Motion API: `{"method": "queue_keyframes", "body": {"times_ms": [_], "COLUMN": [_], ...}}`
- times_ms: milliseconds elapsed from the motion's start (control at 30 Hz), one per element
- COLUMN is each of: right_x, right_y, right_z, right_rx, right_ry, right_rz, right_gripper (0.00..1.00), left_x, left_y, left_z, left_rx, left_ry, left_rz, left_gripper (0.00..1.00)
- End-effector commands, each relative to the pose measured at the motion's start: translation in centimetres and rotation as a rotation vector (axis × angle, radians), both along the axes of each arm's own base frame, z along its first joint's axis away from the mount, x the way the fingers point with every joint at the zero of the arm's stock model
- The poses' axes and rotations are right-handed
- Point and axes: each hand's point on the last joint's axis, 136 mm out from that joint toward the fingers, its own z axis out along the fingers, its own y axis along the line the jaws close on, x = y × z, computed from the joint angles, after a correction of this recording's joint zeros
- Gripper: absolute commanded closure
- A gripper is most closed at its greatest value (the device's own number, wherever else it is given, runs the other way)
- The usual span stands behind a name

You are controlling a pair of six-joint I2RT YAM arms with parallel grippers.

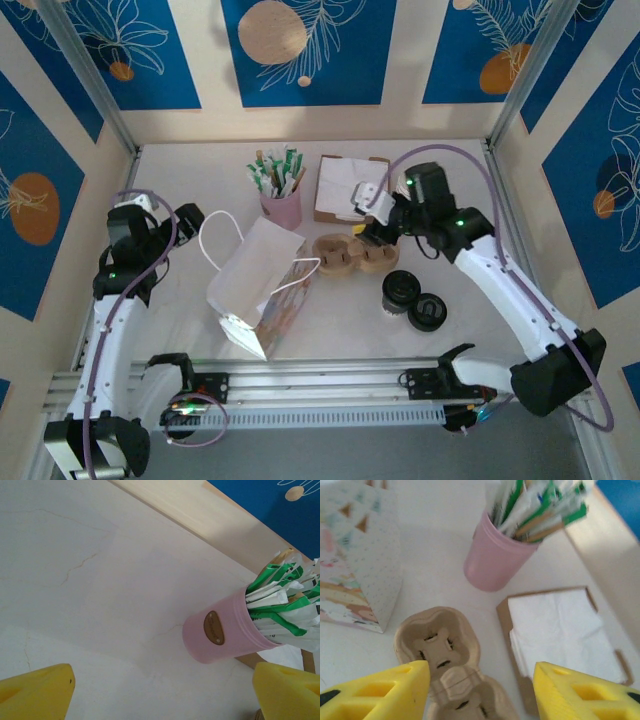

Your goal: Pack the takeout coffee

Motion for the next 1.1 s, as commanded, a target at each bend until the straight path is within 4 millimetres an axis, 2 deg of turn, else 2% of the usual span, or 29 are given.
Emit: {"method": "queue_keyframes", "body": {"times_ms": [0,100,233,400,600,800,1067], "right_x": [-3.6,-3.3,-2.9,0.5,2.1,2.5,2.6], "right_y": [1.6,1.3,1.2,0.8,0.8,0.3,0.6], "right_z": [-0.5,-2.5,-4.5,-8.1,-10.4,-13.2,-15.1], "right_rx": [-0.009,-0.080,-0.086,-0.164,-0.233,-0.332,-0.405], "right_ry": [-0.061,-0.013,0.068,0.152,0.183,0.223,0.215], "right_rz": [0.358,0.414,0.465,0.382,0.366,0.363,0.376], "right_gripper": [0.39,0.37,0.35,0.39,0.42,0.37,0.33], "left_x": [-0.1,-0.1,-0.2,-0.2,-0.1,-0.1,-0.1], "left_y": [-0.1,0.0,-0.1,-0.2,-0.3,-0.4,-0.5], "left_z": [0.5,0.5,0.7,0.7,0.8,0.7,0.7], "left_rx": [-0.024,-0.025,-0.028,-0.036,-0.039,-0.049,-0.049], "left_ry": [-0.028,-0.032,-0.037,-0.041,-0.043,-0.043,-0.040], "left_rz": [-0.002,0.003,0.000,-0.003,-0.005,-0.013,-0.016], "left_gripper": [0.08,0.08,0.08,0.08,0.08,0.08,0.08]}}
